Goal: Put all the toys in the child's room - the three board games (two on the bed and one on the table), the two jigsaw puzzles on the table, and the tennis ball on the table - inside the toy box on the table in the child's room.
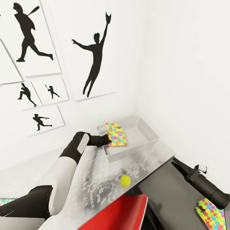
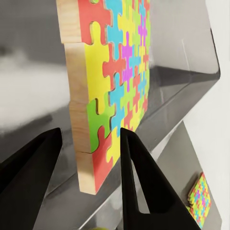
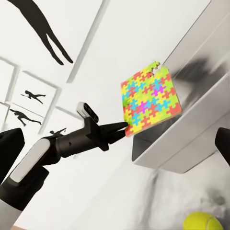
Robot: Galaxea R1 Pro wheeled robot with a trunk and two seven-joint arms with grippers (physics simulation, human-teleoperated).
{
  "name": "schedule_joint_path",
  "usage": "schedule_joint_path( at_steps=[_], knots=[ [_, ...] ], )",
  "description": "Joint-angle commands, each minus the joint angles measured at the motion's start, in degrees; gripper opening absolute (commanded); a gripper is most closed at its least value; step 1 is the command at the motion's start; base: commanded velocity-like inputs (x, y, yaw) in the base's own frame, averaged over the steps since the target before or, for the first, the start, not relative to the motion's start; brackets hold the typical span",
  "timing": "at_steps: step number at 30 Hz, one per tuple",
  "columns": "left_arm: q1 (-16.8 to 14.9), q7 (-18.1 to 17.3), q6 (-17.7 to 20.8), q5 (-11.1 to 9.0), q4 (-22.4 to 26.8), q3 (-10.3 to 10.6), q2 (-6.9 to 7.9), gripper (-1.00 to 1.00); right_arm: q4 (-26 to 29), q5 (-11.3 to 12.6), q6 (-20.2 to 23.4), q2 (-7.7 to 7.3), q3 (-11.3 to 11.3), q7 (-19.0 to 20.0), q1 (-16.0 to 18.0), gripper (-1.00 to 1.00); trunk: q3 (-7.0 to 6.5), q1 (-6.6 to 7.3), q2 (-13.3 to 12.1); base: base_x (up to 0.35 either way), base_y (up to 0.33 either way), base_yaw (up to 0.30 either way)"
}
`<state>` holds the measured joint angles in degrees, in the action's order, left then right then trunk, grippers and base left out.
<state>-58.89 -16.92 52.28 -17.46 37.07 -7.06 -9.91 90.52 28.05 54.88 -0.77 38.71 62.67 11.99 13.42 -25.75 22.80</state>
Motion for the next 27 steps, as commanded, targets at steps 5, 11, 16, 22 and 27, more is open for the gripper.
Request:
schedule_joint_path(
  at_steps=[5,11,16,22,27],
  knots=[
    [-0.1,1.8,0.4,-1.4,0.0,-0.4,-0.09,-1.0,0.0,0.0,0.2,-0.02,0.1,0.2,0.1,1.0,0.58,-0.03,0.1,0.0,0.0,0.0],
    [-0.1,2.2,0.4,-1.7,0.0,-0.4,-0.09,-1.0,0.0,0.0,0.2,-0.02,0.1,0.2,0.1,1.0,1.15,-0.03,0.1,0.0,0.0,0.0],
    [-0.1,2.2,0.4,-1.8,0.0,-0.4,-0.09,-1.0,0.0,0.0,0.2,-0.02,0.1,0.2,0.1,1.0,1.62,-0.03,0.1,0.0,0.0,0.0],
    [-0.1,2.2,0.4,-1.8,0.1,-0.4,-0.09,-1.0,0.0,0.0,0.1,-0.01,0.1,0.2,0.0,1.0,2.18,-0.03,0.1,0.0,0.0,0.0],
    [-0.1,2.2,0.4,-1.8,0.4,-0.3,-0.09,-1.0,0.0,0.0,0.1,0.01,0.1,0.2,0.0,1.0,2.65,-0.03,0.1,0.0,0.0,0.0]
  ],
)
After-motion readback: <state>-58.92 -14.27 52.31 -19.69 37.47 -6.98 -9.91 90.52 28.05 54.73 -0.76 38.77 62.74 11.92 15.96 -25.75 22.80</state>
